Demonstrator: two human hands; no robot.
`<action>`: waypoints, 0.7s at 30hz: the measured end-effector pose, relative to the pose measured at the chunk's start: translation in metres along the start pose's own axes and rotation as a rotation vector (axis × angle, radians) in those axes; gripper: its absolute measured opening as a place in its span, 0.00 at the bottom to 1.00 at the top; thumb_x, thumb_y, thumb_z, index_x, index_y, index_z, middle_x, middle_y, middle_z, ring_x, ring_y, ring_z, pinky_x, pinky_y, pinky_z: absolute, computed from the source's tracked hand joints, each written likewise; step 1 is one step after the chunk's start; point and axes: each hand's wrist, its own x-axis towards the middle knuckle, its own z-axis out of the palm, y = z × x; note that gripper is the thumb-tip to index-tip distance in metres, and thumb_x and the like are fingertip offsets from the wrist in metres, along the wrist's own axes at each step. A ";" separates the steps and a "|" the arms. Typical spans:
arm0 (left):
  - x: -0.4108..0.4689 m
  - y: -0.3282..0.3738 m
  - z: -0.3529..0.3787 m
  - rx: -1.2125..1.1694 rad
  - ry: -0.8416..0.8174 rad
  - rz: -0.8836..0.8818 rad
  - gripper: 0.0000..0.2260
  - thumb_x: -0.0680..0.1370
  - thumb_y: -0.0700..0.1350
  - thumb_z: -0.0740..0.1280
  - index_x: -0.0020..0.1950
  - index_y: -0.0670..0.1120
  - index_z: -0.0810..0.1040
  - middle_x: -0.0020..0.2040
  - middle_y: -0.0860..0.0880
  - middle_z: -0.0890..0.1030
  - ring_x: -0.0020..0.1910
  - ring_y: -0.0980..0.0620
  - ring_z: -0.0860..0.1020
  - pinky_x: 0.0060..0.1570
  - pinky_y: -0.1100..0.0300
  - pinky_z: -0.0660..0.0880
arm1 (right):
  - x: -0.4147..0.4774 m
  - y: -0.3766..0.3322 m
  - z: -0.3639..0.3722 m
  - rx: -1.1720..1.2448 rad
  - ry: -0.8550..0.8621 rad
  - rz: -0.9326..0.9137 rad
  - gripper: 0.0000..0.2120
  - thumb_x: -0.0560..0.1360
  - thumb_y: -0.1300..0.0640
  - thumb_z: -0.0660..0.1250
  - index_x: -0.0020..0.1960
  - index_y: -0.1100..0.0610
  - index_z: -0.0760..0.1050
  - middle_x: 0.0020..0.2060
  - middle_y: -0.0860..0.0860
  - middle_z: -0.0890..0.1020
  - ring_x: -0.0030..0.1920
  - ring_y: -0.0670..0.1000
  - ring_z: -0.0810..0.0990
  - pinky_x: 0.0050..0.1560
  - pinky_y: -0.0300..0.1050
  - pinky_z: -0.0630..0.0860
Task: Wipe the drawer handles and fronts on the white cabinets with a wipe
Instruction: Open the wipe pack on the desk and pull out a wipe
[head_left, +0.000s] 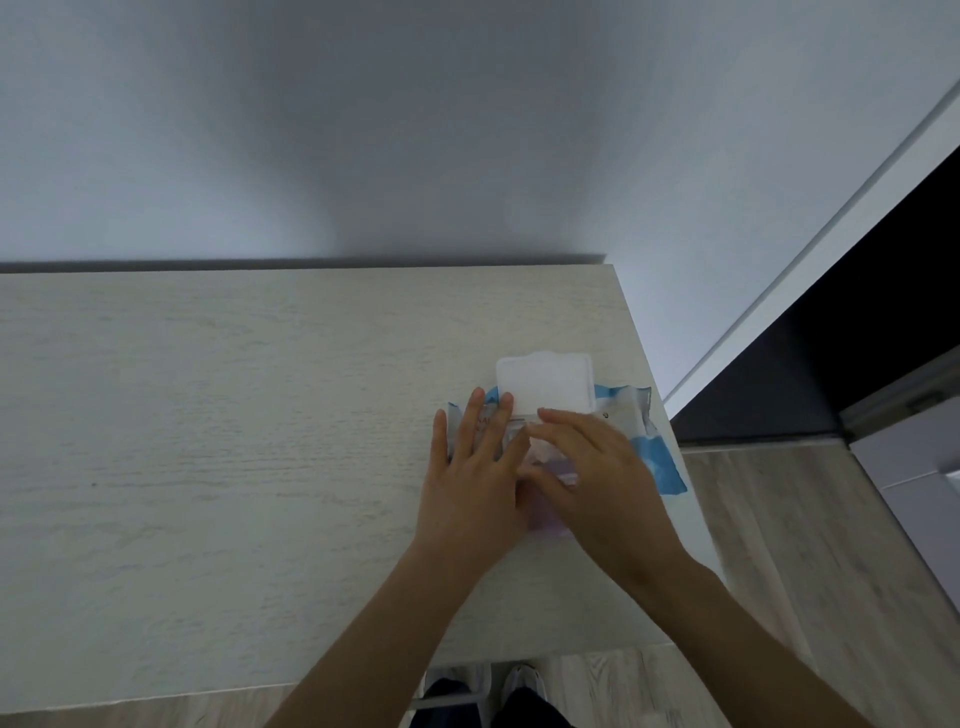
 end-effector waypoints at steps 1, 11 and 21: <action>0.000 0.000 0.001 0.005 -0.003 0.000 0.27 0.74 0.60 0.52 0.66 0.48 0.76 0.70 0.42 0.72 0.72 0.42 0.58 0.67 0.42 0.52 | -0.004 0.002 0.005 0.014 -0.009 -0.010 0.25 0.80 0.42 0.47 0.49 0.56 0.77 0.42 0.53 0.85 0.42 0.52 0.85 0.41 0.50 0.82; 0.000 -0.001 -0.001 -0.034 -0.001 -0.026 0.23 0.75 0.55 0.54 0.63 0.48 0.78 0.69 0.43 0.73 0.72 0.42 0.60 0.70 0.40 0.53 | -0.003 0.009 -0.017 0.047 0.052 0.028 0.12 0.69 0.56 0.71 0.42 0.66 0.82 0.33 0.56 0.84 0.31 0.52 0.84 0.40 0.40 0.77; 0.002 0.000 -0.004 0.052 -0.037 -0.023 0.25 0.75 0.57 0.53 0.62 0.48 0.79 0.68 0.44 0.74 0.69 0.39 0.69 0.63 0.35 0.59 | 0.008 0.011 -0.027 0.244 -0.351 0.294 0.22 0.78 0.52 0.65 0.69 0.55 0.67 0.66 0.49 0.74 0.64 0.47 0.74 0.63 0.34 0.65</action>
